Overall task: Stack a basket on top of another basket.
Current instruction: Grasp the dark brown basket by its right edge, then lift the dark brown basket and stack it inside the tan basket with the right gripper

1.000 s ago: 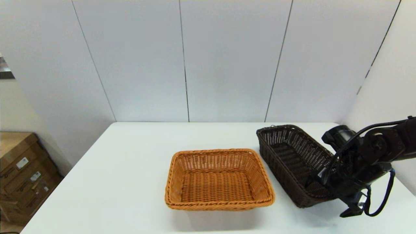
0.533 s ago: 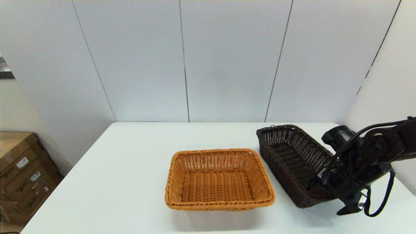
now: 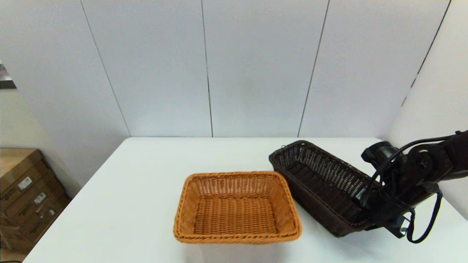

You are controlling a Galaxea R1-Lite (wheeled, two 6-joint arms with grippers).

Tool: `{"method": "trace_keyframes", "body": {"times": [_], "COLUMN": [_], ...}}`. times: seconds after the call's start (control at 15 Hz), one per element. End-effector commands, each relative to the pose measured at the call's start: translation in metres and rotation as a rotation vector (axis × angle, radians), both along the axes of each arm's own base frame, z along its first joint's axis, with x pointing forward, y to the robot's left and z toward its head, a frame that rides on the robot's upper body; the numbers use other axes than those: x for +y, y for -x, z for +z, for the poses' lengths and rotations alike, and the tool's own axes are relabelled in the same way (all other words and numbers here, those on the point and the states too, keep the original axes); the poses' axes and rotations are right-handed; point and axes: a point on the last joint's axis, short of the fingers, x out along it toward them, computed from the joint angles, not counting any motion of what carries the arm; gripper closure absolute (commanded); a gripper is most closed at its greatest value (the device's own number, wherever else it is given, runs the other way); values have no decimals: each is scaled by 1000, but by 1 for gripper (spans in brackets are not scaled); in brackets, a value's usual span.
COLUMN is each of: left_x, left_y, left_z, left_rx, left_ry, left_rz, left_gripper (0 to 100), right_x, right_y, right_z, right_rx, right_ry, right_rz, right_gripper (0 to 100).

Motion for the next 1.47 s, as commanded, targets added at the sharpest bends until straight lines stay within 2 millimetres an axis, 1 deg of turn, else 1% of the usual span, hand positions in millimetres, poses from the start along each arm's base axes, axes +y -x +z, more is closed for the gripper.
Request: {"method": "trace_keyframes", "body": {"times": [0.07, 0.2, 0.33, 0.53, 0.73, 0.93, 1.07, 1.2, 1.47], "left_x": [0, 0, 0, 0, 0, 0, 0, 0, 0], "left_y": [0, 0, 0, 0, 0, 0, 0, 0, 0], "left_z": [0, 0, 0, 0, 0, 0, 0, 0, 0], "left_rx": [0, 0, 0, 0, 0, 0, 0, 0, 0], "left_ry": [1, 1, 1, 1, 1, 1, 1, 1, 1], "left_rz": [2, 2, 2, 2, 2, 2, 2, 2, 2], "left_gripper": [0, 0, 0, 0, 0, 0, 0, 0, 0], "right_x": [0, -4, -11, -15, -20, -24, -25, -27, -31], "right_y": [0, 0, 0, 0, -1, 2, 4, 6, 15], "right_z": [2, 3, 11, 17, 19, 34, 44, 60, 81], "right_rx": [-4, -8, -37, -58, -67, -117, -153, -210, -256], "right_ry": [-3, -5, -15, -46, -50, -92, -92, -91, -87], "right_rz": [-7, -21, -43, -58, -75, -78, -77, -83, -94], "right_gripper": [100, 100, 100, 100, 100, 100, 100, 100, 100]}}
